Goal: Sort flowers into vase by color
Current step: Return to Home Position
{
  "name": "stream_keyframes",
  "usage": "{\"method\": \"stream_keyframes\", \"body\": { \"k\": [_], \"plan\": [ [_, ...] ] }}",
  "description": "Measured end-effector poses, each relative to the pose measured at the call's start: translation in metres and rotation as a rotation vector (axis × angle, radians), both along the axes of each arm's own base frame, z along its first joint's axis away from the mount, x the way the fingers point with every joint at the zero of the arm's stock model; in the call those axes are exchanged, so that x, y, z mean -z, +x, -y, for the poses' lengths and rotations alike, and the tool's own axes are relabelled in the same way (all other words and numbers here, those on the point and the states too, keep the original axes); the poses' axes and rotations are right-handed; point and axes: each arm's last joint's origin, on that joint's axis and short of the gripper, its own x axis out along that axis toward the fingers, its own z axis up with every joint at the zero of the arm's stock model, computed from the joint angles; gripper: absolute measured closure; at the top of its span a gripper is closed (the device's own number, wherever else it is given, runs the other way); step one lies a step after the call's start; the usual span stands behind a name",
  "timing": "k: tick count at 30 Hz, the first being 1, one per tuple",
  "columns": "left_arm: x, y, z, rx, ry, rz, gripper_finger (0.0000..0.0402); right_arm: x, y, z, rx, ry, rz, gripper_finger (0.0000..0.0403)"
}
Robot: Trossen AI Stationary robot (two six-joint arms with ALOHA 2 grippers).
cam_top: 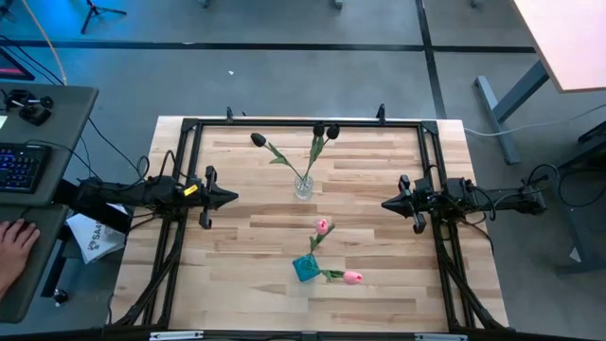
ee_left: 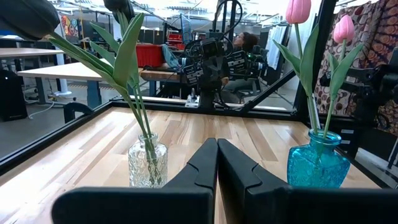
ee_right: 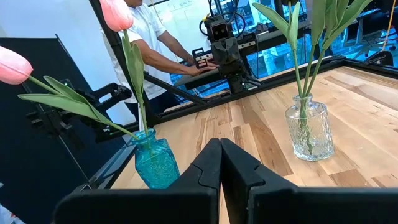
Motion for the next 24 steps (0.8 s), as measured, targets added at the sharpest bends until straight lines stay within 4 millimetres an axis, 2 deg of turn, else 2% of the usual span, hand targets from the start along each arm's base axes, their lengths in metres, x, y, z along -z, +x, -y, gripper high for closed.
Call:
{"method": "stream_keyframes", "body": {
  "k": [24],
  "plan": [
    [0.0,0.0,0.0,0.0,0.0,0.0,0.0401,0.0,0.0,0.0,-0.001,0.0,0.0,0.0402]
  ]
}}
